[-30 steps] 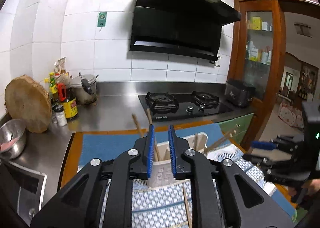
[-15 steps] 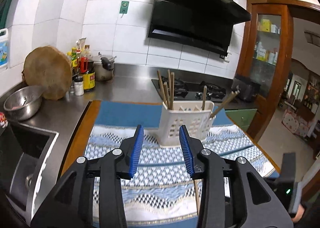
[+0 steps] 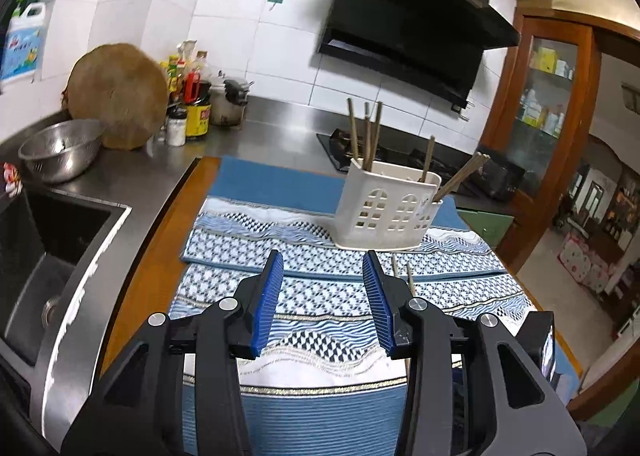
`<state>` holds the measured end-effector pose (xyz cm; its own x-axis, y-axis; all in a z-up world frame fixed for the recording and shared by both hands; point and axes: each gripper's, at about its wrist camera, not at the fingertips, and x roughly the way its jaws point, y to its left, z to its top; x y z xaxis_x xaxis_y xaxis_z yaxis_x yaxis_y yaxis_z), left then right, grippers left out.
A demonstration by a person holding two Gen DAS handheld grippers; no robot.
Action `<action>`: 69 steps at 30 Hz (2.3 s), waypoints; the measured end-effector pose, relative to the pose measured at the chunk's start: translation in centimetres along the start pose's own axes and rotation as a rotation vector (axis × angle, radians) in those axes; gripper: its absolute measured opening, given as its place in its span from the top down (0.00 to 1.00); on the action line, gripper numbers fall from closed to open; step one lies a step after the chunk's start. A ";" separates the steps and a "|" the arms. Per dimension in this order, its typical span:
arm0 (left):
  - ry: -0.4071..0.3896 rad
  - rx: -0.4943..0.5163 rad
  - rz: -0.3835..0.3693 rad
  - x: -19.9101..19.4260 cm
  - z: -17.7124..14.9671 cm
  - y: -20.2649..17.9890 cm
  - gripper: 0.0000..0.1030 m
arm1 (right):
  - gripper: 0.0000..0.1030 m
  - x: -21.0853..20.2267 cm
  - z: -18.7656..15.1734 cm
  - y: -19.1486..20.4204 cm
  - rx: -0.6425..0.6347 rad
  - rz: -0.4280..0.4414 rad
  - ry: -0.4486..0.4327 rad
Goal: Organize utensils
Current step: 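Lower the right tool and grasp one of the last two chopsticks, then grasp the last chopstick upright with the left tool, then lift both chopsticks up over the white holder with both tools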
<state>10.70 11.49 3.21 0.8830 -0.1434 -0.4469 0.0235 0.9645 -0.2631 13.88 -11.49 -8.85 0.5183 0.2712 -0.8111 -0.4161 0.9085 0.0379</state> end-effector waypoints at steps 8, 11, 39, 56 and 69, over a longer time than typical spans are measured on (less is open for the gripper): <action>0.037 -0.039 -0.005 1.0 -1.4 0.9 0.59 | 0.87 -0.1 -0.2 -0.8 -0.011 -0.063 -0.010; 0.050 -0.038 -0.008 1.3 -2.0 0.7 0.59 | 0.88 -0.2 -0.3 -1.9 0.020 -0.082 -0.009; 0.382 0.119 -0.165 10.5 -9.4 -9.1 0.62 | 0.93 -2.4 -0.4 -6.4 0.127 0.000 -0.081; 0.449 0.167 -0.092 14.5 -11.1 -11.4 0.80 | 0.93 -7.9 0.6 -8.8 0.099 0.011 -0.221; 0.366 0.220 -0.025 13.0 -9.1 -12.0 0.95 | 0.93 -12.2 3.4 -9.5 0.047 0.010 -0.313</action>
<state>17.59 -3.95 -7.24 0.6572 -0.1985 -0.7271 0.1774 0.9783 -0.1068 14.09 -22.37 2.66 0.7220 0.3580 -0.5921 -0.3908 0.9172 0.0780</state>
